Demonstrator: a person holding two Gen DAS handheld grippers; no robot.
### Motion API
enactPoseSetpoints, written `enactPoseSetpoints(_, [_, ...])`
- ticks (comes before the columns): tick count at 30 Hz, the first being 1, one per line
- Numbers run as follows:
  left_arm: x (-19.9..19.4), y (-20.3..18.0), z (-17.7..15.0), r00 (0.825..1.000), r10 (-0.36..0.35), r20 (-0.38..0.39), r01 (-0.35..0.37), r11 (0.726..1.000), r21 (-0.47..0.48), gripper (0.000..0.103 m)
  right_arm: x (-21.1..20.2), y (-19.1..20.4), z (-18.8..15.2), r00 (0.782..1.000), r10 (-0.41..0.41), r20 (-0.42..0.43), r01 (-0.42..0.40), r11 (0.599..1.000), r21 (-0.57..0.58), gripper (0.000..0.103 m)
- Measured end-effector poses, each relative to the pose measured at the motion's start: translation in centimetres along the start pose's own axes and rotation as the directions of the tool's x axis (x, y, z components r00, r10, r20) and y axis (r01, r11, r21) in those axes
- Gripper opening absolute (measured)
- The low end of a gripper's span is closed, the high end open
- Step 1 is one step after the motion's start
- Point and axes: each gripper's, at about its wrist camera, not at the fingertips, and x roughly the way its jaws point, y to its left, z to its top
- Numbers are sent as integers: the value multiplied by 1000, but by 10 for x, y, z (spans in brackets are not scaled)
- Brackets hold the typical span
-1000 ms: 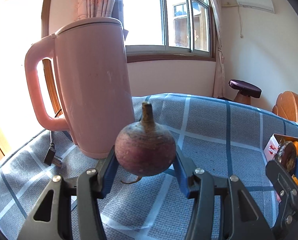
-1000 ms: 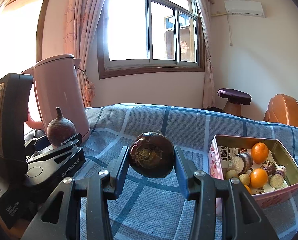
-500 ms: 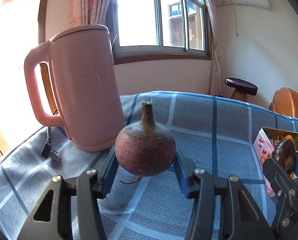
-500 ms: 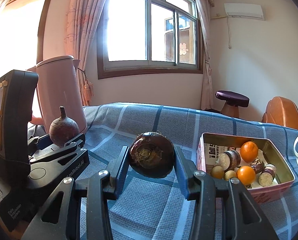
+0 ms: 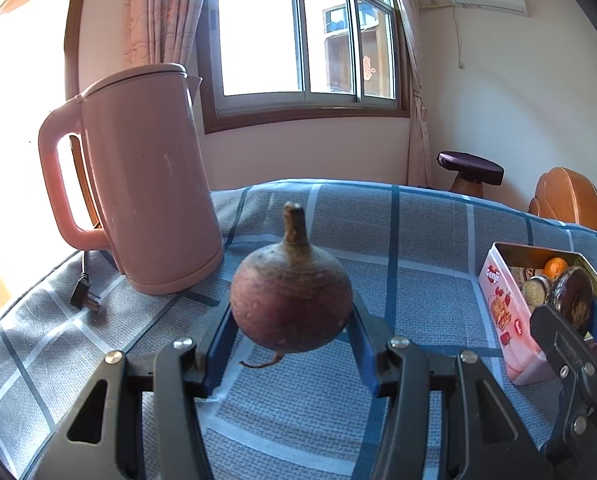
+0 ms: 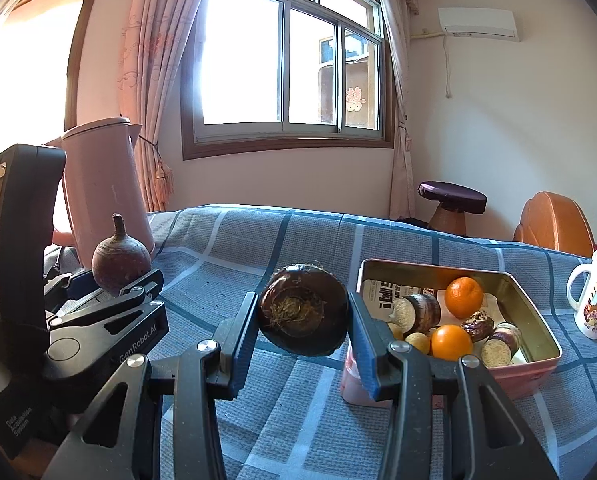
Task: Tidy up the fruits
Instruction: 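Lift both held fruits off the cloth and carry them toward the tin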
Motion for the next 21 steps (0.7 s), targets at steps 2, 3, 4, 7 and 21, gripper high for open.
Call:
enactPoseSetpoints(2, [-3, -5, -1, 1000, -5, 3, 5, 1000, 7, 54, -2, -4, 0, 1000, -6, 2, 6, 1000, -3, 46])
enactPoseSetpoints(3, [-3, -7, -1, 1000, -8, 3, 7, 1000, 9, 54, -3, -6, -1, 1000, -9, 3, 9, 1000, -5, 46])
enactPoseSetpoints(4, [-5, -9, -1, 1000, -11, 4, 11, 1000, 12, 54, -5, -9, -1, 1000, -12, 4, 12, 1000, -6, 46])
enactPoseSetpoints(7, [-7, -16, -2, 1000, -21, 3, 21, 1000, 19, 54, -8, -16, -2, 1000, -22, 5, 22, 1000, -4, 46])
enactPoseSetpoints(21, [-23, -56, -8, 998, -63, 5, 63, 995, 73, 54, -23, -48, -8, 998, -53, 16, 54, 999, -4, 46])
